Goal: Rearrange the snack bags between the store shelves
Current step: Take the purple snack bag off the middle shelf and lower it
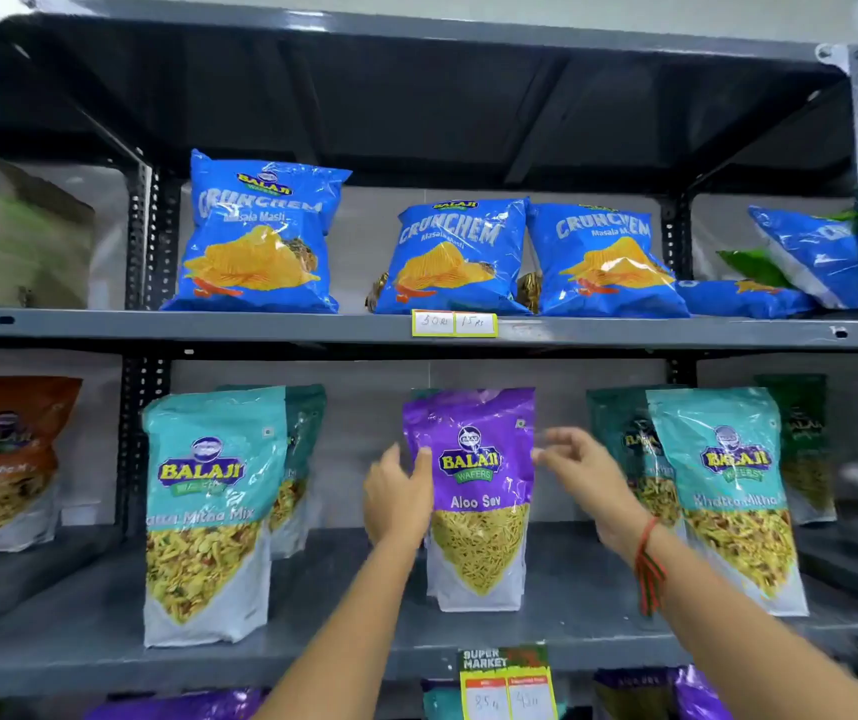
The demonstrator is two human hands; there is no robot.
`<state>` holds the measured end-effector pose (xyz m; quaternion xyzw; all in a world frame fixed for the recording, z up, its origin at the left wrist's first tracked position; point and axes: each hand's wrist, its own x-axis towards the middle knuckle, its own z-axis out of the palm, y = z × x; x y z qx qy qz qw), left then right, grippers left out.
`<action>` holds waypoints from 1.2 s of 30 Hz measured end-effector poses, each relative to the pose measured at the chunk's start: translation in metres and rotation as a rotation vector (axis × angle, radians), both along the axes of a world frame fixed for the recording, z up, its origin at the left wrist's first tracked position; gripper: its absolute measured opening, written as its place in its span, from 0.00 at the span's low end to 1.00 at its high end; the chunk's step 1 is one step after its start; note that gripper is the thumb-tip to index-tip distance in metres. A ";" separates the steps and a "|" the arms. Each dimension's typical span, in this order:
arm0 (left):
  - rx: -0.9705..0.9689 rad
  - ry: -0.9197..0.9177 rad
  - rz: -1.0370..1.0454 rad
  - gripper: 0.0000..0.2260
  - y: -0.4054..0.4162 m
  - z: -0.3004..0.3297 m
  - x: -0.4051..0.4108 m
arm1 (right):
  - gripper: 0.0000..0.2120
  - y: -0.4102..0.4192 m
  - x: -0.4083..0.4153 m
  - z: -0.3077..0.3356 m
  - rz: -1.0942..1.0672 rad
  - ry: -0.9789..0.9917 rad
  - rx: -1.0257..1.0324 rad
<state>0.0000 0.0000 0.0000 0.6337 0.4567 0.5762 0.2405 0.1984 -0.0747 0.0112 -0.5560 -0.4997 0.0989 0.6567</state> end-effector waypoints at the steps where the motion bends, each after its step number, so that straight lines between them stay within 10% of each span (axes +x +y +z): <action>1: -0.068 0.064 -0.022 0.27 0.004 -0.010 0.005 | 0.20 0.005 0.002 -0.009 0.000 0.016 -0.079; 4: -0.139 0.120 -0.127 0.22 0.025 -0.034 0.026 | 0.25 0.030 0.011 -0.035 0.068 0.070 -0.235; 9: -0.093 -0.149 0.003 0.14 0.047 -0.042 0.046 | 0.03 0.065 0.014 -0.057 0.088 0.195 -0.084; 23: 0.222 -0.572 0.157 0.10 -0.039 -0.046 -0.038 | 0.07 0.000 -0.076 -0.056 0.179 0.090 0.245; 36: -0.154 -0.492 0.267 0.05 -0.087 -0.284 -0.149 | 0.11 -0.058 -0.166 -0.276 0.241 -0.065 -0.187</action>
